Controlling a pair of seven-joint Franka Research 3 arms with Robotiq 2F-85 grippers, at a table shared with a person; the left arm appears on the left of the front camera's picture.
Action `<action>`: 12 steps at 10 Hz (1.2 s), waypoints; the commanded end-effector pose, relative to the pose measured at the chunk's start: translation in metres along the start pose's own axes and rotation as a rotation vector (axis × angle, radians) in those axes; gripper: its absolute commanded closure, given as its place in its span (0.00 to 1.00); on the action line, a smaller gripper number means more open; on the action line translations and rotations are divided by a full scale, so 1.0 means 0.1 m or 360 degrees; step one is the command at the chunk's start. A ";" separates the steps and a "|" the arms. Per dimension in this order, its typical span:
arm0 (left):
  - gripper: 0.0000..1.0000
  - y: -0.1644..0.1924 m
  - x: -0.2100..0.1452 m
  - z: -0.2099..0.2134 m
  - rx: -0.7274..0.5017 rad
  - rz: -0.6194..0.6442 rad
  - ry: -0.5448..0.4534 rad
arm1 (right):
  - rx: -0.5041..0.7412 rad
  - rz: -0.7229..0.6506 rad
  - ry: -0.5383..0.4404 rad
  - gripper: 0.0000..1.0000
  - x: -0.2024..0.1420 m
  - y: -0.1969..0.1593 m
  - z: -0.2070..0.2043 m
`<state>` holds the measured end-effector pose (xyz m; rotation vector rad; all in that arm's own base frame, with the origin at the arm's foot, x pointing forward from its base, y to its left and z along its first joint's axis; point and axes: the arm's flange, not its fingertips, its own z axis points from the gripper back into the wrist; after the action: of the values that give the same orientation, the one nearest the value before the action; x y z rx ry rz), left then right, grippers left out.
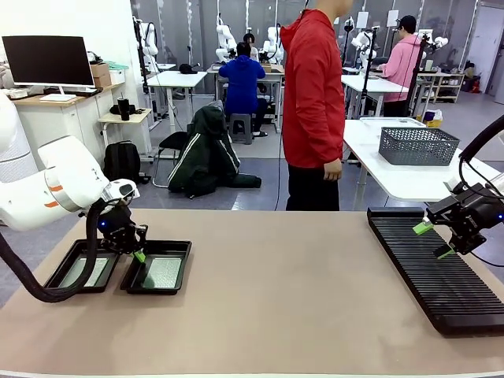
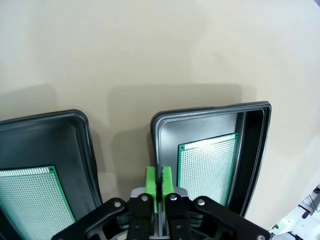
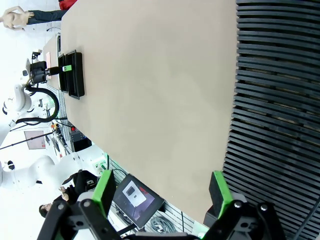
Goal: Inspect and transfer BCBs to ESD trays.
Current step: Pick up the ESD tray and place it on the left side of the table.
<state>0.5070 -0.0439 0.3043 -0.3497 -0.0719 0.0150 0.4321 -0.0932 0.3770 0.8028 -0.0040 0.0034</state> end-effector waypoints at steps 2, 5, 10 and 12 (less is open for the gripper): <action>0.62 0.01 -0.03 0.04 0.0006 0.0011 0.0019 | 0.0000 -0.0001 -0.0009 0.00 -0.02 0.02 0.01; 0.39 -0.10 -0.05 0.16 0.0053 0.0006 0.0014 | 0.0000 -0.0001 -0.0009 0.00 -0.02 0.02 0.01; 0.22 -0.61 -0.13 0.82 0.0261 -0.0037 -0.0003 | 0.0000 -0.0001 -0.0009 0.00 -0.02 0.02 0.01; 0.22 -0.94 -0.16 1.16 0.0460 -0.0089 0.0020 | 0.0000 -0.0001 -0.0009 0.00 -0.02 0.02 0.01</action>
<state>0.4826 -0.0824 0.4269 -0.1240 -0.0928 -0.0164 0.4321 -0.0933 0.3770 0.8028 -0.0041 0.0032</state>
